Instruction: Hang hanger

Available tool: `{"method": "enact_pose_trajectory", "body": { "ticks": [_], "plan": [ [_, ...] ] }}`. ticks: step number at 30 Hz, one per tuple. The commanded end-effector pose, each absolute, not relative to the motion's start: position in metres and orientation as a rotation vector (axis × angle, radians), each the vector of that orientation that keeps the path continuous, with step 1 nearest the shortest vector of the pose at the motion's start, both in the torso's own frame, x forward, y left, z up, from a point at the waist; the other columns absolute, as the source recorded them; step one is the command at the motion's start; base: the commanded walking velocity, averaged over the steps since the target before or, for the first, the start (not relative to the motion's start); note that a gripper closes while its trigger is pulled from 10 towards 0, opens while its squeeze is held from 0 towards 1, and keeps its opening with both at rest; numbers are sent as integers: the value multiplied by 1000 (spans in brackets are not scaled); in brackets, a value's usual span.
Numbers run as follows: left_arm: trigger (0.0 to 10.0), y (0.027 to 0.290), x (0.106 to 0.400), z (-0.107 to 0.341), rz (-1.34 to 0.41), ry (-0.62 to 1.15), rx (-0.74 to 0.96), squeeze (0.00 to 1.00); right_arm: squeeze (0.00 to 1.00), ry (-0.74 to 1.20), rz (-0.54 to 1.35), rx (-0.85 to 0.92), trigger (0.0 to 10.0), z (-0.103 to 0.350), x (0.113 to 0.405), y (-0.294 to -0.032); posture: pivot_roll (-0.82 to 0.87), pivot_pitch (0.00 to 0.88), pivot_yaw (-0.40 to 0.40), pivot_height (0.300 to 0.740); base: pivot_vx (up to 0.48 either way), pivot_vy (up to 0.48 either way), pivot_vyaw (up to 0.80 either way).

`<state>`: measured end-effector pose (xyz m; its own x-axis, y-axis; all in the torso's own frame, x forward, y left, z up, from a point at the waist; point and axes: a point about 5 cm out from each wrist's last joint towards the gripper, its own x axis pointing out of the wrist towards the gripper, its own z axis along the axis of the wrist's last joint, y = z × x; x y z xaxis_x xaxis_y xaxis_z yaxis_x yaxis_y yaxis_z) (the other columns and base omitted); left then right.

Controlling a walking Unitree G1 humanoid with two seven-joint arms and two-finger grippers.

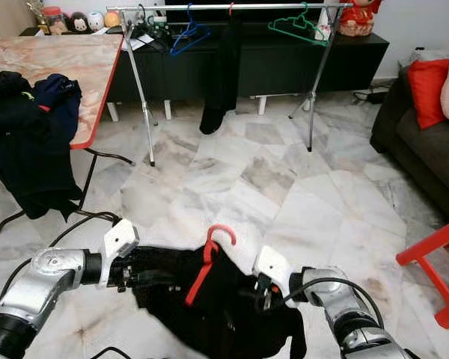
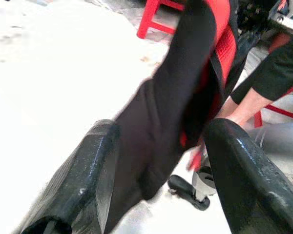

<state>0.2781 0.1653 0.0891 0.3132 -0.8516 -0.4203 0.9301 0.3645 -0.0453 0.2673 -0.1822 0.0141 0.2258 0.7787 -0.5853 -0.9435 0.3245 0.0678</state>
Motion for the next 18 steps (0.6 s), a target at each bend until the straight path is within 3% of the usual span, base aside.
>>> {"method": "enact_pose_trajectory", "body": {
  "ticks": [1,18],
  "plan": [
    [10000,163,275,91,-1220,425,239,0,0,580,1253,-385,0,16,267,-183,-29,0,-34,740,0,0,0],
    [10000,140,264,68,-1295,517,237,0,0,545,1297,-409,0,14,266,-168,-32,0,-33,740,0,0,0]
  ]
}}
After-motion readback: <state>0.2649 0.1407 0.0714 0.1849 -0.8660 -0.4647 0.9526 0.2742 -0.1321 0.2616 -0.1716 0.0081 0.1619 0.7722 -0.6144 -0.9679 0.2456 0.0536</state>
